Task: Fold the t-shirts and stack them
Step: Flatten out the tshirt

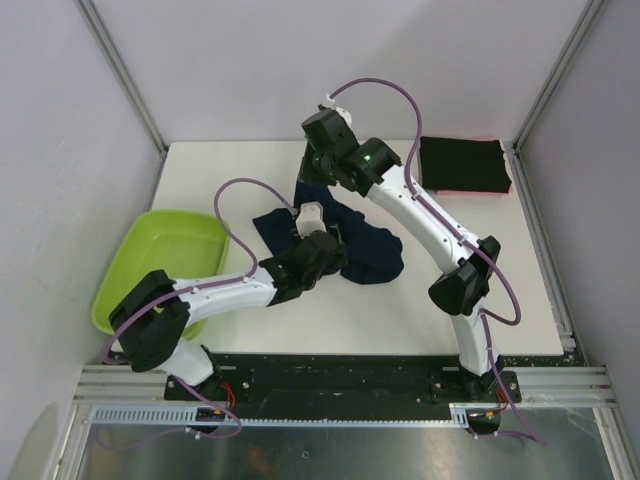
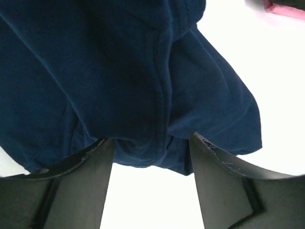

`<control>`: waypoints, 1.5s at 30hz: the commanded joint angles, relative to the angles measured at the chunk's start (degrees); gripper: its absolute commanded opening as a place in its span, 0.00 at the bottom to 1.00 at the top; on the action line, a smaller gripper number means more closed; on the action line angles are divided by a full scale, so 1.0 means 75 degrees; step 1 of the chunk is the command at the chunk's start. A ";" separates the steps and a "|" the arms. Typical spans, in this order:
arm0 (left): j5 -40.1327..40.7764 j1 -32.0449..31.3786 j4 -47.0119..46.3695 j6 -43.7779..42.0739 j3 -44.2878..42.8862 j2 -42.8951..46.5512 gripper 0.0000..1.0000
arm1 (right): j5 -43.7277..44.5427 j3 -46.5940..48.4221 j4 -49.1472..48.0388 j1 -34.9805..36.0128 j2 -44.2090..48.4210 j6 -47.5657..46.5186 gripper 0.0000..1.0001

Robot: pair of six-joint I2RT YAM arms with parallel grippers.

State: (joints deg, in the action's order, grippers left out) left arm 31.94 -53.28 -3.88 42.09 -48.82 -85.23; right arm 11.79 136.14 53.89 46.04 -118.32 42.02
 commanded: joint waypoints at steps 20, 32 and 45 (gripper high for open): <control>0.0599 0.0970 0.0761 -0.0302 0.0418 0.1329 0.01 | 0.0088 -0.1208 -0.0348 -0.0973 0.1235 -0.0218 0.00; -0.0354 0.2005 0.1312 -0.0232 0.0533 0.1958 0.00 | -0.0067 -0.6922 -0.1720 -0.0132 0.4655 0.0052 0.00; -0.1064 0.2608 0.1748 -0.0233 0.0337 0.3083 0.00 | 0.0030 -0.8681 -0.2981 0.2538 0.4683 -0.0584 0.52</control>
State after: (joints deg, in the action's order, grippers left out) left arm 25.04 -34.22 9.80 40.66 -44.69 -68.40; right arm 10.94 70.89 34.94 66.96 -84.55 41.19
